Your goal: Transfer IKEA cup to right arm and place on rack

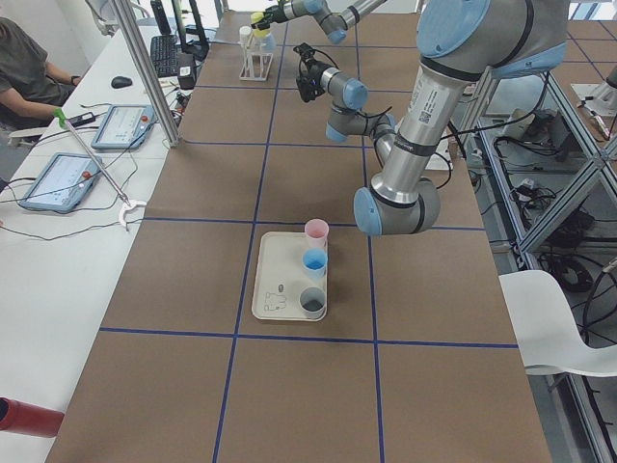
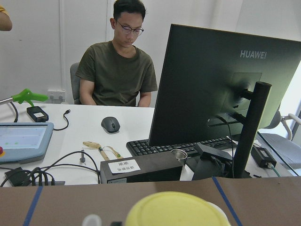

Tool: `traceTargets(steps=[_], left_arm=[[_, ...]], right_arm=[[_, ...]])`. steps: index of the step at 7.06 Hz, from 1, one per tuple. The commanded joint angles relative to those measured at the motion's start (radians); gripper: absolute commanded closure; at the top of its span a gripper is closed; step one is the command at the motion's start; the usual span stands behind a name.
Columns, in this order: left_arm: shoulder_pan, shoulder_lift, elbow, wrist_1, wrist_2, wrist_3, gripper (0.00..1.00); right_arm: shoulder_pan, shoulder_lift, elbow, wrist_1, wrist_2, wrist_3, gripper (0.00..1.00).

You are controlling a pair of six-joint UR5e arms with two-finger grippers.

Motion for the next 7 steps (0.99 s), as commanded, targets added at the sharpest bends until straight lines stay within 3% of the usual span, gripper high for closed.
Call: traceTargets(steps=[1, 7], left_arm=[[0.001, 0.000, 0.001, 0.000, 0.000, -0.002, 0.00], [0.004, 0.002, 0.005, -0.002, 0.002, -0.009, 0.00]], right_arm=[[-0.015, -0.007, -0.007, -0.003, 0.003, 0.000, 1.00], [-0.050, -0.009, -0.021, -0.004, -0.002, 0.002, 1.00]])
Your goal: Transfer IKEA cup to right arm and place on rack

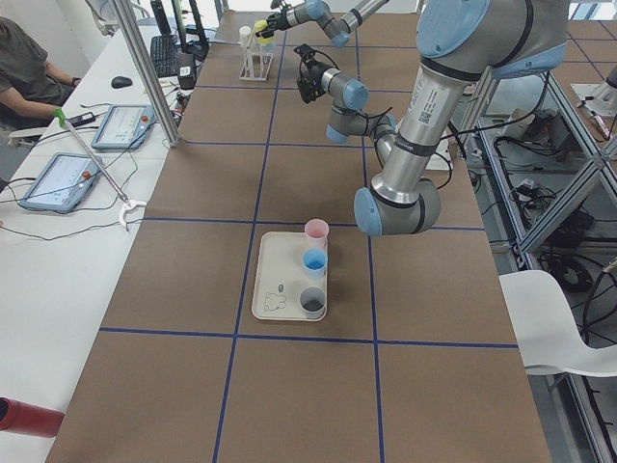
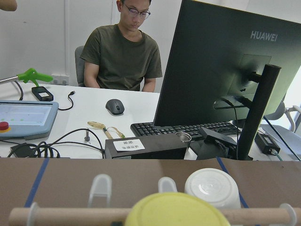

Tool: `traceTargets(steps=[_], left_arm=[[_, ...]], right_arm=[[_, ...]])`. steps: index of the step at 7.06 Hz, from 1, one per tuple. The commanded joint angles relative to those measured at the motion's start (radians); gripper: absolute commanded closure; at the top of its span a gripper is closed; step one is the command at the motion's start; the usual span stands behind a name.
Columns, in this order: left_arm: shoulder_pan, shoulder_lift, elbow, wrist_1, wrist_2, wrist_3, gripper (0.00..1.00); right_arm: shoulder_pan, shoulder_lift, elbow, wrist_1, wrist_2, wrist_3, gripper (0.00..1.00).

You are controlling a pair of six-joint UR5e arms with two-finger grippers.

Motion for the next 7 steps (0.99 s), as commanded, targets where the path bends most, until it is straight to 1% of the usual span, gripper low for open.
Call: traceTargets(steps=[1, 7], left_arm=[[0.003, 0.002, 0.001, 0.000, 0.001, -0.001, 0.00], [0.023, 0.002, 0.005, -0.002, 0.002, -0.006, 0.00]], right_arm=[[-0.005, -0.014, -0.005, 0.002, -0.001, 0.000, 1.00], [-0.004, -0.040, -0.008, 0.005, -0.008, -0.001, 1.00]])
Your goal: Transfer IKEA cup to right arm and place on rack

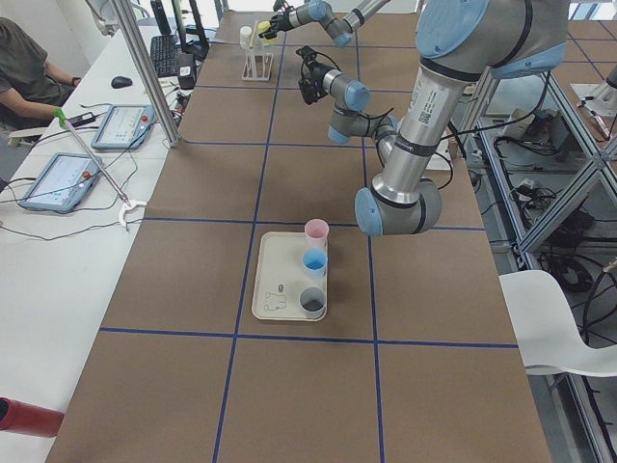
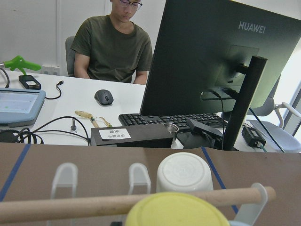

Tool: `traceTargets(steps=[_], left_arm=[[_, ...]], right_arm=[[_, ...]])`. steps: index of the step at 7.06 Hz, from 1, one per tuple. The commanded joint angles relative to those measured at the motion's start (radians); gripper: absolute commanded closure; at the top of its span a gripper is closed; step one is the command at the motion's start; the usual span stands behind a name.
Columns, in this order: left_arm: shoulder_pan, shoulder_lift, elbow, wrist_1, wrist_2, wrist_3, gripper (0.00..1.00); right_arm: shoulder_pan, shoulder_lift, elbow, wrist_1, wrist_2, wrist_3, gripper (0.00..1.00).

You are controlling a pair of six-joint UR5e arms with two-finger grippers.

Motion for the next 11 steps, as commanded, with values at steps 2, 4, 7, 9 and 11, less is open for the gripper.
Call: traceTargets(steps=[2, 4, 7, 9, 11], left_arm=[[0.006, 0.000, 0.000, -0.002, 0.001, -0.001, 0.00], [0.006, 0.000, 0.000, -0.002, 0.001, -0.001, 0.00], [0.008, 0.000, 0.000, -0.002, 0.001, -0.001, 0.00], [0.006, 0.000, -0.001, -0.002, 0.001, -0.001, 0.00], [0.005, 0.000, -0.017, 0.001, -0.002, 0.006, 0.00]], right_arm=[[0.000, -0.003, 0.000, 0.001, -0.011, -0.001, 1.00], [0.000, -0.001, 0.000, 0.000, -0.011, -0.001, 1.00], [0.002, -0.003, -0.016, 0.003, -0.013, -0.003, 0.00], [0.002, -0.003, -0.006, 0.004, -0.011, -0.004, 0.00], [0.009, -0.018, 0.077, 0.001, 0.000, -0.019, 0.00]])
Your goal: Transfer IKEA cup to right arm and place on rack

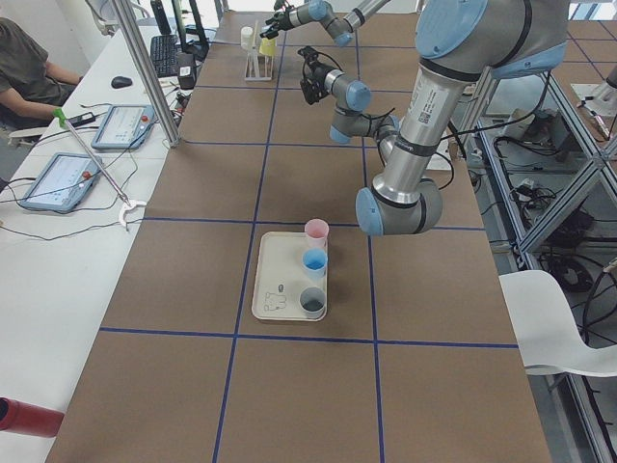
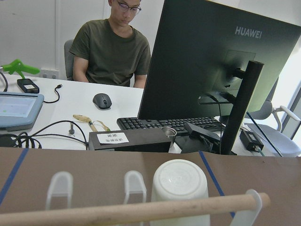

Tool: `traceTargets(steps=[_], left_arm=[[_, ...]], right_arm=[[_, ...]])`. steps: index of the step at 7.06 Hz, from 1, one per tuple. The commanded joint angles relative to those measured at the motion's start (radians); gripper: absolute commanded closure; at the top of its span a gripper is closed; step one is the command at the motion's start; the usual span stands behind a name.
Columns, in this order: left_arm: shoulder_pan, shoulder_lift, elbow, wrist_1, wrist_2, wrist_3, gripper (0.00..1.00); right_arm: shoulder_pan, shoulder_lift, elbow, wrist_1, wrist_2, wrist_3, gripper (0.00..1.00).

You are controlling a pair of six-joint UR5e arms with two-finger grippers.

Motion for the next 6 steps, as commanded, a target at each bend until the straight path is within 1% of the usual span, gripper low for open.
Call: traceTargets(steps=[1, 2, 3, 4, 5, 6], left_arm=[[-0.007, 0.003, -0.035, 0.008, -0.014, 0.011, 0.00], [-0.016, 0.046, -0.087, 0.037, -0.050, 0.012, 0.00], [-0.059, 0.093, -0.141, 0.076, -0.115, 0.014, 0.00], [-0.120, 0.125, -0.184, 0.144, -0.211, 0.014, 0.00], [-0.201, 0.144, -0.210, 0.225, -0.332, 0.015, 0.00], [-0.311, 0.182, -0.236, 0.287, -0.492, 0.061, 0.00]], right_arm=[[0.024, -0.045, 0.127, -0.010, 0.038, -0.039, 0.00], [0.070, -0.083, 0.208, -0.022, 0.140, -0.047, 0.00], [0.133, -0.102, 0.312, -0.104, 0.281, -0.049, 0.00], [0.162, -0.102, 0.409, -0.213, 0.375, -0.049, 0.00], [0.164, -0.088, 0.471, -0.278, 0.459, -0.049, 0.00], [0.166, -0.070, 0.502, -0.297, 0.574, -0.035, 0.00]])
